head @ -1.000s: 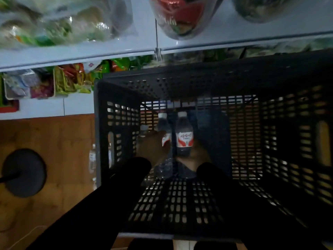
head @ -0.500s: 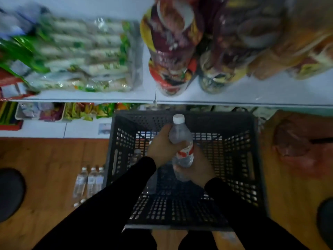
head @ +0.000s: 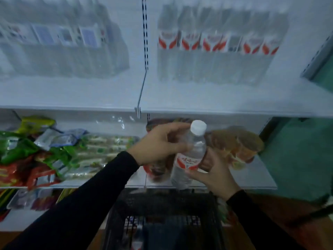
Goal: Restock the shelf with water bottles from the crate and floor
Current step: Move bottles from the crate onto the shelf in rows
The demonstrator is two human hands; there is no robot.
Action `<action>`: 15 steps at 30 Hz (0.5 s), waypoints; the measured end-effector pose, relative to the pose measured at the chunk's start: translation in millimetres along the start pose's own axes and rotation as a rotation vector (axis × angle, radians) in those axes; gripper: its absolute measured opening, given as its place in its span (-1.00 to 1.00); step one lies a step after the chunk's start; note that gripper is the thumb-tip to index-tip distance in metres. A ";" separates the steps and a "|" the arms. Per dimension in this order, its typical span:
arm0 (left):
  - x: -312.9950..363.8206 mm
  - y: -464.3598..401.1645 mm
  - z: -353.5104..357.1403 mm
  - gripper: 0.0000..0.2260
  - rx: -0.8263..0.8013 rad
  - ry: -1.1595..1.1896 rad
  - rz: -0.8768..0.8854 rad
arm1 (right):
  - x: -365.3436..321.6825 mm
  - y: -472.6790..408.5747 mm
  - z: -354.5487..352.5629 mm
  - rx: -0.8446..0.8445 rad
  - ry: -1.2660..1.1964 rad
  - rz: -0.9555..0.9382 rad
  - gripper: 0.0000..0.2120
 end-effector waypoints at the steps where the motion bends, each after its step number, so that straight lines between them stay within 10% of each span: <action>1: 20.1 -5.0 -9.4 -0.59 0.034 0.003 0.039 | -19.8 -2.0 -7.9 0.026 0.027 -0.045 -0.33; 7: 65.2 -35.1 -68.0 -0.65 0.358 -0.530 0.059 | -110.3 -5.7 -59.3 0.235 0.126 -0.213 -0.54; 15: 21.4 -86.7 -77.5 -0.51 0.253 -0.920 -0.240 | -167.6 -31.4 -130.1 0.564 0.229 -0.337 -0.52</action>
Point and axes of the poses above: each hand's wrist, its own y-axis away from the middle knuckle, its own z-axis out of the palm, x = y × z, the point moved 3 cm from there along -y, towards the middle knuckle, and after that the axes turned 3 degrees about -y, right-handed, at the moved point
